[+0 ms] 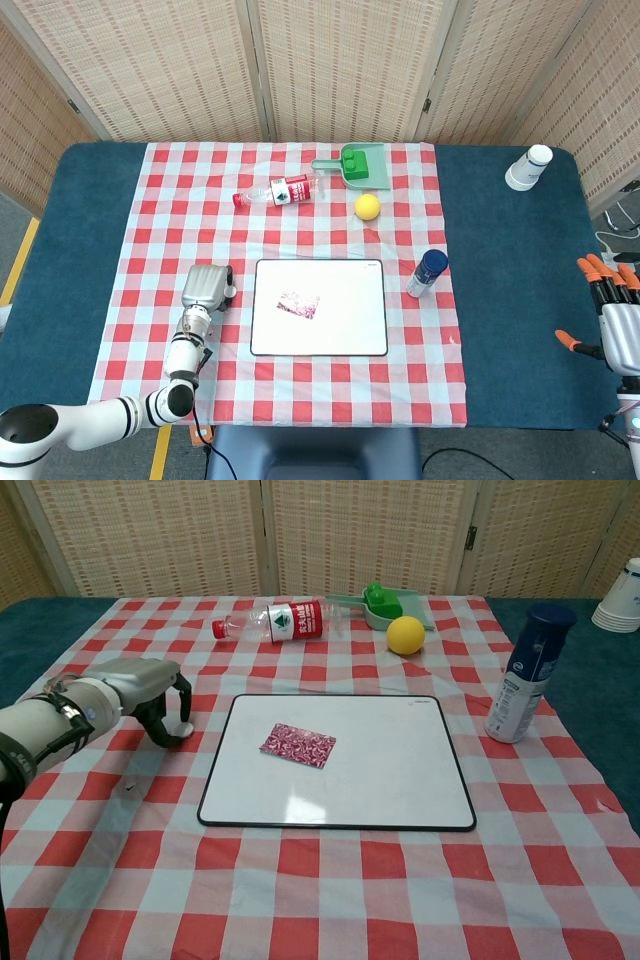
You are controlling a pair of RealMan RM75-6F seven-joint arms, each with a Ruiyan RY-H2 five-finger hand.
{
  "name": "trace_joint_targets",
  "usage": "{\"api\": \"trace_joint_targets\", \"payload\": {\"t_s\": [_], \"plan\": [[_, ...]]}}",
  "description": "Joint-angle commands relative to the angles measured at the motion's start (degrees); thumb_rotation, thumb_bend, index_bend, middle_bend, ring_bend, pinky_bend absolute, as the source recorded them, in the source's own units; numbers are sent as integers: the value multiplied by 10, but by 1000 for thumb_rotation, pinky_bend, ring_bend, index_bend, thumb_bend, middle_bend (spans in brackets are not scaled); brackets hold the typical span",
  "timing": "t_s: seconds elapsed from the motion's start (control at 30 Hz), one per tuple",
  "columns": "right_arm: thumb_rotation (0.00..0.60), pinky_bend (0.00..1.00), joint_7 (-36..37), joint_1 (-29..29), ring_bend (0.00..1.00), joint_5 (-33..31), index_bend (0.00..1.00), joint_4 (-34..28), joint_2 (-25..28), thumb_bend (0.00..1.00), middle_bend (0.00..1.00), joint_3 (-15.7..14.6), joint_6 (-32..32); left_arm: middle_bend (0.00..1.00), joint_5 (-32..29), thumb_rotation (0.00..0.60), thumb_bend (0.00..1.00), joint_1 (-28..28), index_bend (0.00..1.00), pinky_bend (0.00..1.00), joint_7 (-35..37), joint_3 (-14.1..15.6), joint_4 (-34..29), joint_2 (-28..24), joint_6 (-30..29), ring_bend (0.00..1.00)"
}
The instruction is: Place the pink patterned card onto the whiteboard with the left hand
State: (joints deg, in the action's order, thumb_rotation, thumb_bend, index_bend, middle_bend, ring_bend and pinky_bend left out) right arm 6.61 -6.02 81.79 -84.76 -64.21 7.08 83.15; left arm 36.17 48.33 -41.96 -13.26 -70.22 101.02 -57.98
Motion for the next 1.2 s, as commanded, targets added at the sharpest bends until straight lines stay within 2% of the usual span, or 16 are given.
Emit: {"api": "trace_joint_targets", "payload": {"t_s": [0.03, 0.37, 0.57, 0.97, 1.2], "plan": [[600, 0, 0, 0, 0, 0, 6, 0, 0, 0, 27, 0, 0, 1000, 2, 600, 301, 0, 508, 1000, 1, 0, -2, -1, -1, 1000], [600, 0, -1, -1, 0, 0, 6, 0, -1, 0, 27, 0, -1, 1000, 8, 600, 301, 9, 514, 1000, -19, -11, -57, -16, -27, 1000], [600, 0, 1, -1, 0, 1, 6, -1, 1, 0, 27, -1, -3, 1000, 12, 600, 302, 24, 514, 1000, -35, -14, -85, 2, -43, 1000], [600, 0, 18, 0, 0, -1, 6, 2, 7, 0, 27, 1, -3, 1000, 6, 600, 299, 72, 514, 1000, -74, -29, -61, 78, -51, 1000], [600, 0, 29, 2, 0, -3, 6, 5, 10, 0, 27, 2, -2, 1000, -2, 600, 300, 87, 514, 1000, -83, -39, -41, 94, -48, 1000]]}}
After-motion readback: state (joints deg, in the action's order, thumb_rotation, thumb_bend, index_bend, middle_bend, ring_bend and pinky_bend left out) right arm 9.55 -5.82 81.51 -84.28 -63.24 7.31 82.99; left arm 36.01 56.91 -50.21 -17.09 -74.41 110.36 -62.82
